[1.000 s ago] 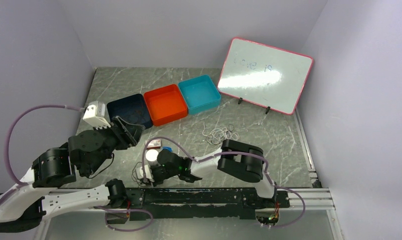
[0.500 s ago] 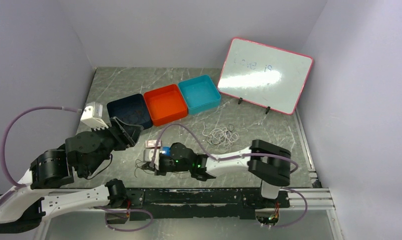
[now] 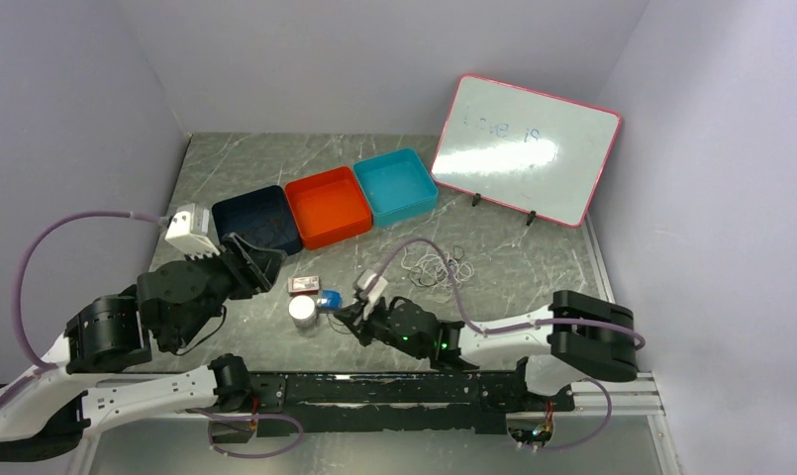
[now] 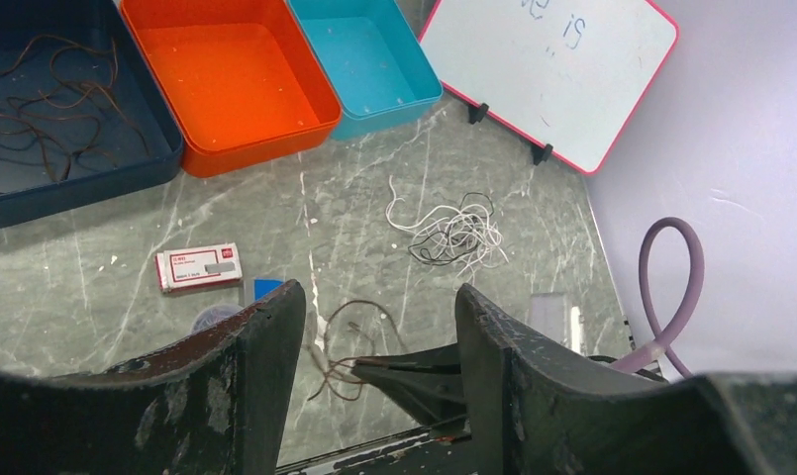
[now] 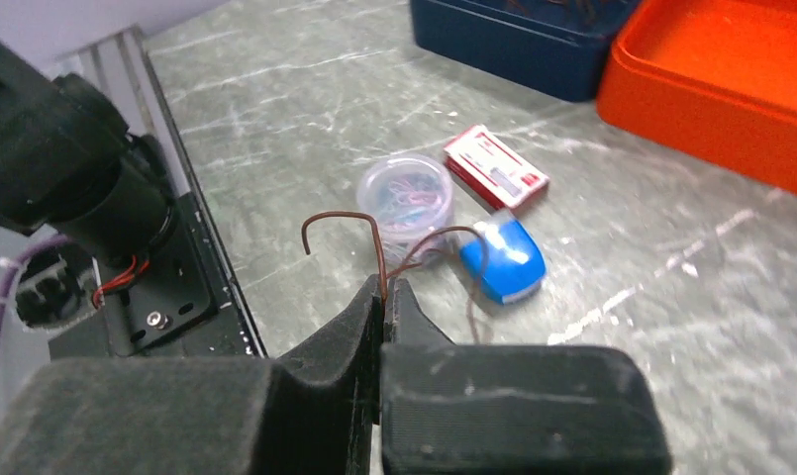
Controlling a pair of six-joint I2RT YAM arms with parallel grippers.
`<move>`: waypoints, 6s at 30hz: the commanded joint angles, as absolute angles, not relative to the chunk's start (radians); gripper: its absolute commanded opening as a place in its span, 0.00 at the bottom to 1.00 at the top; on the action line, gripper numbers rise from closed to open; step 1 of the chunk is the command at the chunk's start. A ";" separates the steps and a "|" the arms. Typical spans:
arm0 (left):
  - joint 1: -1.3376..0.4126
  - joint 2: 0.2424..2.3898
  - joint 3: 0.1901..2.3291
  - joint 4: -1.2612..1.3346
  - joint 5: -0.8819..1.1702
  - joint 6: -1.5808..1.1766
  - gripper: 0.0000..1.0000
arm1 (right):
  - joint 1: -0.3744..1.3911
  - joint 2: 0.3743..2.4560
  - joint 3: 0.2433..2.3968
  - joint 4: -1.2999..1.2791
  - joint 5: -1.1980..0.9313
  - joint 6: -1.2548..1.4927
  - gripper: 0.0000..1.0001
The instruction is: Untangle the cables
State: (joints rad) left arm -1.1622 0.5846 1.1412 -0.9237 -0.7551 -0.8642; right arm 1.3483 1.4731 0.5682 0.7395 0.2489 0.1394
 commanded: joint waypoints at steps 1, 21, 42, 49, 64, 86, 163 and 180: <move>-1.166 0.595 1.126 -0.900 -0.757 -0.869 0.62 | 1.356 1.399 0.455 0.891 0.393 0.309 0.00; -1.166 0.705 1.017 -0.825 -0.639 -0.880 0.67 | 1.364 1.220 0.348 0.706 0.590 0.643 0.00; -1.166 0.883 0.813 -0.529 -0.449 -0.842 0.76 | 1.362 1.097 0.179 0.151 0.857 1.388 0.01; -1.160 0.997 0.717 -0.317 -0.323 -0.829 0.88 | 1.361 1.124 0.147 0.193 0.827 1.381 0.02; -0.981 1.306 0.655 -0.022 0.033 -0.683 0.90 | 1.359 1.092 0.109 0.238 0.787 1.330 0.03; -0.981 1.501 0.655 0.069 0.136 -0.651 0.85 | 1.345 1.141 0.108 0.342 0.742 1.275 0.03; -0.824 1.081 1.014 -0.459 -0.127 -0.484 0.07 | 1.345 0.714 0.163 0.007 0.805 1.021 0.53; -0.342 1.191 1.327 -0.596 -0.019 -0.253 0.07 | 1.345 0.776 0.200 0.053 0.755 0.923 0.53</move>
State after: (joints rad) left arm -0.4530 1.1614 1.2778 -0.5674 -0.0799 -0.3248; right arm 1.3476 0.7563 0.1528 0.0231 0.7601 0.9901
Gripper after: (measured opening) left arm 0.078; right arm 0.531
